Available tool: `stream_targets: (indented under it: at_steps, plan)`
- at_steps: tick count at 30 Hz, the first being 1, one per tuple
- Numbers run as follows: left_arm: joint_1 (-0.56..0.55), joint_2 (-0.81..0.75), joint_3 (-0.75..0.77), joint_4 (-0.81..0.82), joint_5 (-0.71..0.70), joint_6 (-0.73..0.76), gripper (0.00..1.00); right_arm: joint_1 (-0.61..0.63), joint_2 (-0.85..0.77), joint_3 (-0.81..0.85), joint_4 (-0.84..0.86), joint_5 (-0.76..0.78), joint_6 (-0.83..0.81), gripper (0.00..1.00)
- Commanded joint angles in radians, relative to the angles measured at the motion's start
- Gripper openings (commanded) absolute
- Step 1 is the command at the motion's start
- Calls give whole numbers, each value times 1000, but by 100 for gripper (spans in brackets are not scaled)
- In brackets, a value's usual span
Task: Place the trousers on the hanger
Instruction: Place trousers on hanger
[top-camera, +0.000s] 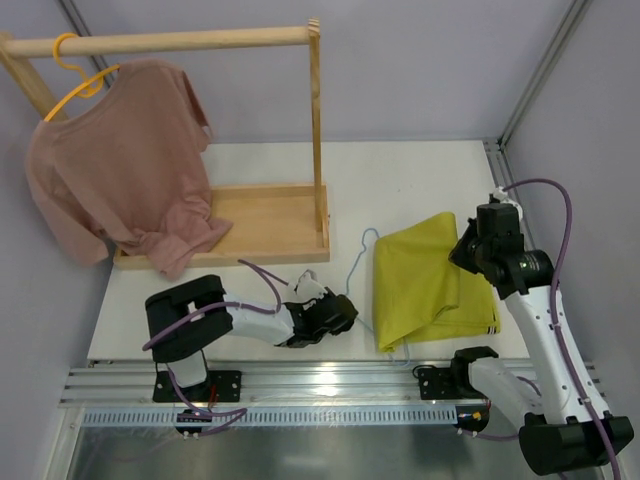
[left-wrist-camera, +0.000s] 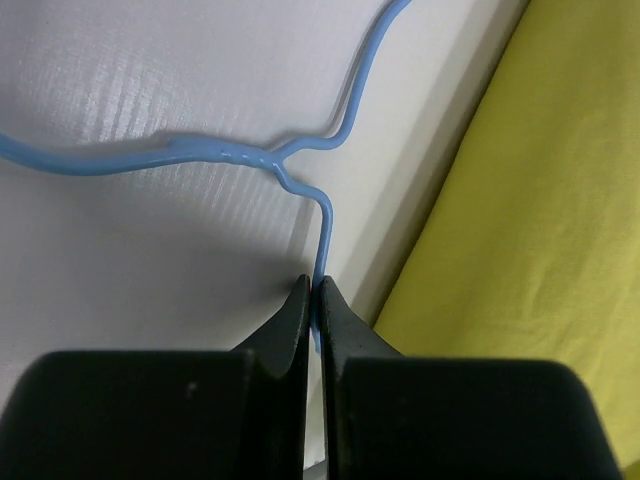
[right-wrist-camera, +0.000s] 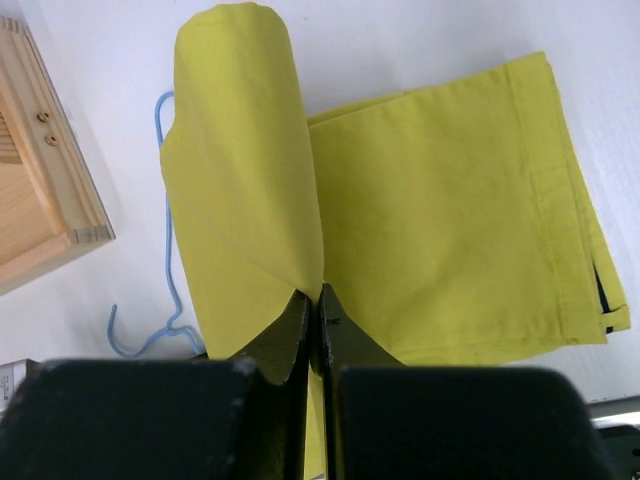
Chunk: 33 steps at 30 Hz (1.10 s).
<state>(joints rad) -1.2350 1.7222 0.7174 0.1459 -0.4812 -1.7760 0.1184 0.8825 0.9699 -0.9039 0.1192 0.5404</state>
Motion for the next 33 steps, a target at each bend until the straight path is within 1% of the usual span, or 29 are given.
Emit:
stream_targets:
  at_steps: [1,2,4,5,6,7,8,11,12,15,18,19,20,22,24,25,27,28,30,31,32,33]
  plan:
    - [-9,65,-54,-172,9,-13,0,-5,10,136,-22,71,-57,4]
    - [-8,63,-70,-178,7,-40,0,-16,15,147,-39,135,-84,4]
    - [-8,50,-96,-174,-8,-54,0,-46,24,142,-58,183,-114,4]
    - [-6,42,-122,-178,-13,-74,0,-86,36,133,-58,210,-140,4]
    - [-6,34,-134,-177,-17,-82,0,-106,39,119,-49,215,-148,4]
    - [-6,21,-145,-177,-23,-86,0,-165,45,84,-40,217,-152,4]
    - [-4,14,-157,-178,-28,-92,0,-189,47,64,-15,221,-155,4]
    - [-6,10,-162,-157,-28,-82,0,-275,78,-34,61,128,-151,5]
    - [-6,8,-158,-154,-27,-73,0,-283,93,-69,72,140,-146,10]
    - [-4,1,-139,-158,-25,-43,0,-318,136,-123,111,218,-154,10]
    - [-6,-1,-127,-161,-31,-33,0,-365,142,-138,145,192,-152,9]
    - [-6,0,-124,-157,-31,-31,0,-367,142,-137,152,195,-148,12]
    - [-6,7,-122,-151,-28,-27,0,-367,145,-137,163,212,-140,19]
    - [-9,16,-110,-100,-20,-5,0,-376,174,-120,172,202,-141,44]
    - [-9,30,-90,-104,-4,7,0,-379,229,-65,143,194,-154,47]
    - [-15,33,-67,-120,-4,18,0,-378,237,-41,93,183,-154,47]
    - [-20,34,-49,-138,-3,23,0,-378,221,-5,68,139,-157,47]
    - [-24,37,-36,-143,-4,23,0,-379,178,3,42,117,-155,47]
    - [-26,48,-21,-143,1,27,0,-378,124,15,28,21,-142,47]
    - [-24,50,-15,-146,1,35,0,-378,58,6,54,-33,-135,47]
    - [-26,53,3,-190,-2,35,0,-379,35,-9,74,-216,-113,47]
    - [-26,56,8,-196,-3,36,0,-378,15,-52,97,-296,-94,47]
